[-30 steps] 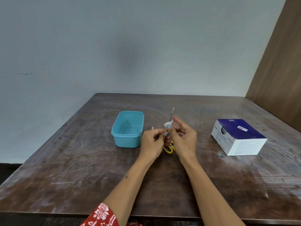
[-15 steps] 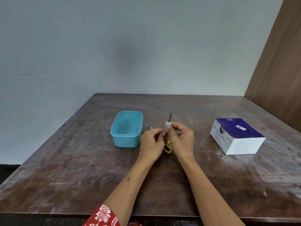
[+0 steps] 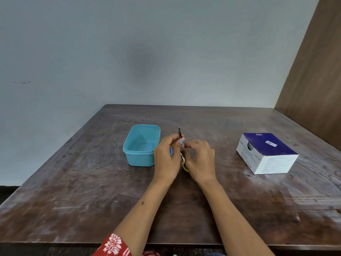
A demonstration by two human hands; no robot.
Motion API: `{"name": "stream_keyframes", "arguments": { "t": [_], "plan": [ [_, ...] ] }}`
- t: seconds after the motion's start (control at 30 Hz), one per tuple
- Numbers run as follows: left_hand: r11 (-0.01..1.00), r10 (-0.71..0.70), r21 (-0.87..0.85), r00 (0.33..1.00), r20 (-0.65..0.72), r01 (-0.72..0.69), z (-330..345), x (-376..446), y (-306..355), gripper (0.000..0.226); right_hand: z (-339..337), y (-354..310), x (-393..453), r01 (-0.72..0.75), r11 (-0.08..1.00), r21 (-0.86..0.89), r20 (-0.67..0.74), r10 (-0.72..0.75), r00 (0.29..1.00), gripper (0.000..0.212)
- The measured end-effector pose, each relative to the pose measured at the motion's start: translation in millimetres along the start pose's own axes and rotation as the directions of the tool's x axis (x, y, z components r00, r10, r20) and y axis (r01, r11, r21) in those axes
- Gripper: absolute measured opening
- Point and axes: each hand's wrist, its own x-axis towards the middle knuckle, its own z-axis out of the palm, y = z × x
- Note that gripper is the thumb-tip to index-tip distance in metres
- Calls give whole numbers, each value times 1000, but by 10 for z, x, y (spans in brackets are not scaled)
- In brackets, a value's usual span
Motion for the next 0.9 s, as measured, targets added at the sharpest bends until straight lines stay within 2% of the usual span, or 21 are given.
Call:
{"name": "stream_keyframes", "arguments": {
  "t": [0.07,0.23,0.37,0.53,0.67,0.9],
  "plan": [
    [1000,-14,-14,1000,-2,14,0,6,8,21,0,-1,-2,-9,1000,-12,10,9,1000,14],
    [999,-28,-28,999,24,29,9,5,-12,24,-3,-23,2,30,999,-31,-77,-32,997,13],
    [998,-44,-52,999,16,45,14,7,-7,23,8,8,1,-5,990,-140,-21,2,1000,12],
    [998,-47,-51,999,12,48,17,9,-19,22,2,-28,-2,33,993,-114,-93,-44,995,12],
    [997,-54,-58,999,3,54,13,8,-24,20,0,-17,-11,-24,984,-178,-10,22,1000,13],
    [998,-42,-55,999,13,43,13,2,-6,20,-4,-30,-18,15,988,-157,-49,-23,999,12]
  ]
}}
